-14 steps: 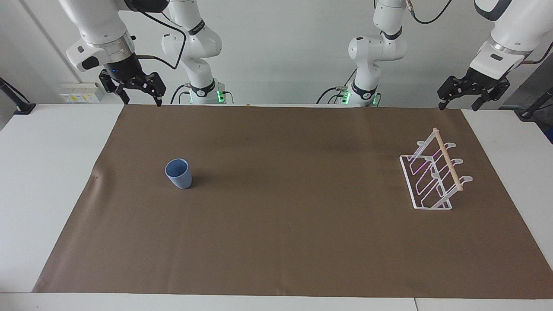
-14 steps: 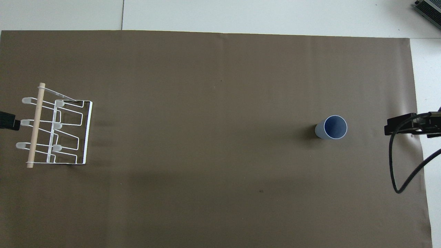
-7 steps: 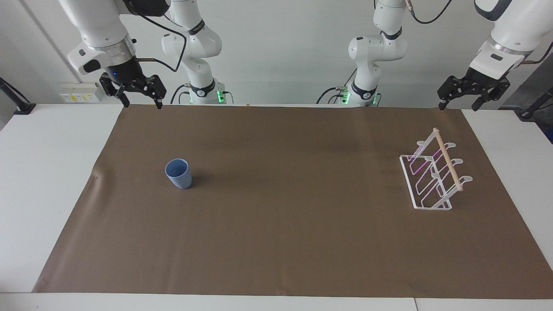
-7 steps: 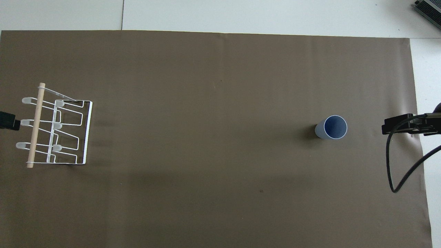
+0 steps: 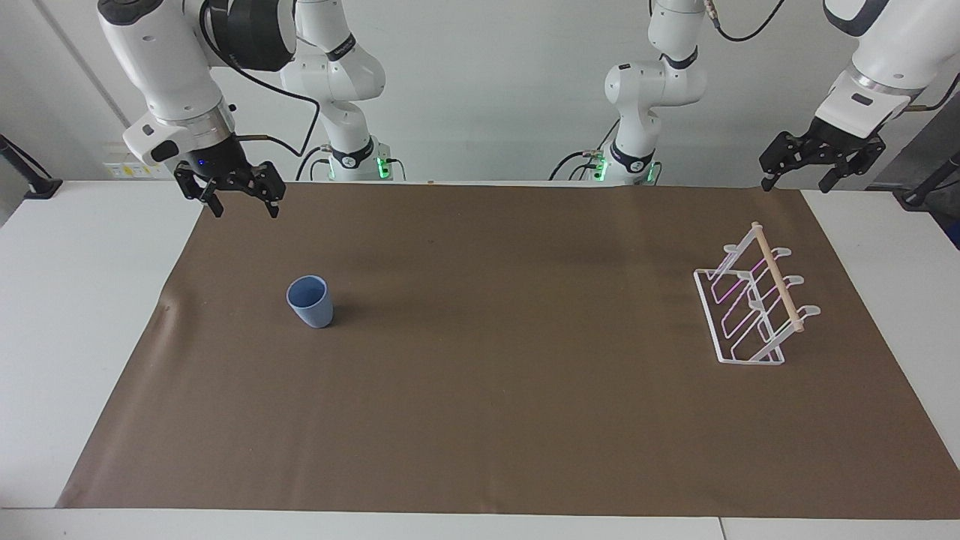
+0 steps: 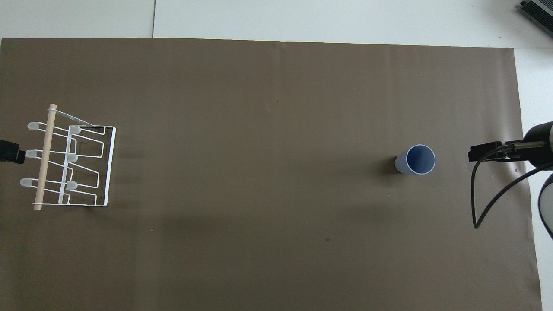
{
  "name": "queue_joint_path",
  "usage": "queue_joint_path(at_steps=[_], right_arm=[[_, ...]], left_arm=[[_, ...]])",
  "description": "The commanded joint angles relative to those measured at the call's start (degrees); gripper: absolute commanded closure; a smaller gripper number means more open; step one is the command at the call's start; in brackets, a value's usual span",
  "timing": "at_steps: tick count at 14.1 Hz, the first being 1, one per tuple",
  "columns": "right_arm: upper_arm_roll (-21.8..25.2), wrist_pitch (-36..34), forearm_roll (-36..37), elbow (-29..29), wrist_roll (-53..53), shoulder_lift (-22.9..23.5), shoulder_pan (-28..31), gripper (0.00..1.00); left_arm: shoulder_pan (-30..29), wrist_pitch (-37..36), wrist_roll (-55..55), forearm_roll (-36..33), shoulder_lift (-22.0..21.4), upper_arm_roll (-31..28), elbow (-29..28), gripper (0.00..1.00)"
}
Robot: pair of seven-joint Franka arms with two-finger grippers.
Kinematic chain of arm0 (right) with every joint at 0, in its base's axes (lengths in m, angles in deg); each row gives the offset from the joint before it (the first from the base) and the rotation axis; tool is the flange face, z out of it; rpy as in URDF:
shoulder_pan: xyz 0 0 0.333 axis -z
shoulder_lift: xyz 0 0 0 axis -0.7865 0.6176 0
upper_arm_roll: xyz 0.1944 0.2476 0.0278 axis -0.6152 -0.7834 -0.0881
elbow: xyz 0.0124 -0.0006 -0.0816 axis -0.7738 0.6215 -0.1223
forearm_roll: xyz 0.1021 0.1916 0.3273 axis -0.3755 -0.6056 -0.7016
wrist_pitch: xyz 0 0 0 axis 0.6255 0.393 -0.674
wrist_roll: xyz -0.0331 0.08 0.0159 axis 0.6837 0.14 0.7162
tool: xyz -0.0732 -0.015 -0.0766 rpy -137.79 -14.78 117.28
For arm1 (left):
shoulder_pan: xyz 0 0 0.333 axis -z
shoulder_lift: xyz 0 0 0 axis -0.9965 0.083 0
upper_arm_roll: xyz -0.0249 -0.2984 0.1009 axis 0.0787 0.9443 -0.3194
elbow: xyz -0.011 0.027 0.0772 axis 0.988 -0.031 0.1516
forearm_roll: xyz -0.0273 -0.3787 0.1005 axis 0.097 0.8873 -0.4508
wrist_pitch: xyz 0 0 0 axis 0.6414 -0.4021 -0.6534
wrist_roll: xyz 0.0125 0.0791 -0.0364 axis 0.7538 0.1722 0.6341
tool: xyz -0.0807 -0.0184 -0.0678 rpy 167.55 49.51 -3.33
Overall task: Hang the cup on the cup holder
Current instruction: 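Reach the right gripper down to the light blue cup and grasp it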
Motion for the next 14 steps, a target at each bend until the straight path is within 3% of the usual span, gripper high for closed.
queue_joint_path(at_steps=[1, 4, 10, 14], right_arm=[[-0.2, 9.6, -0.4, 7.5, 2.9, -0.6, -0.3, 0.00], [-0.3, 17.5, -1.4, 13.9, 7.4, 1.1, -0.2, 0.00], [-0.2, 24.5, -4.2, 13.9, 12.2, 10.1, 0.0, 0.00], [-0.2, 27.0, -4.3, 14.3, 12.9, 10.9, 0.2, 0.00]], left_arm=[[-0.2, -0.4, 0.6, 0.2, -1.3, -0.1, -1.4, 0.00], [-0.2, -0.4, 0.6, 0.2, -1.4, -0.1, -1.4, 0.00], [-0.2, -0.1, 0.5, 0.2, -1.3, -0.1, -1.4, 0.00], [-1.7, 0.1, 0.5, 0.2, -1.3, -0.2, -1.4, 0.00]])
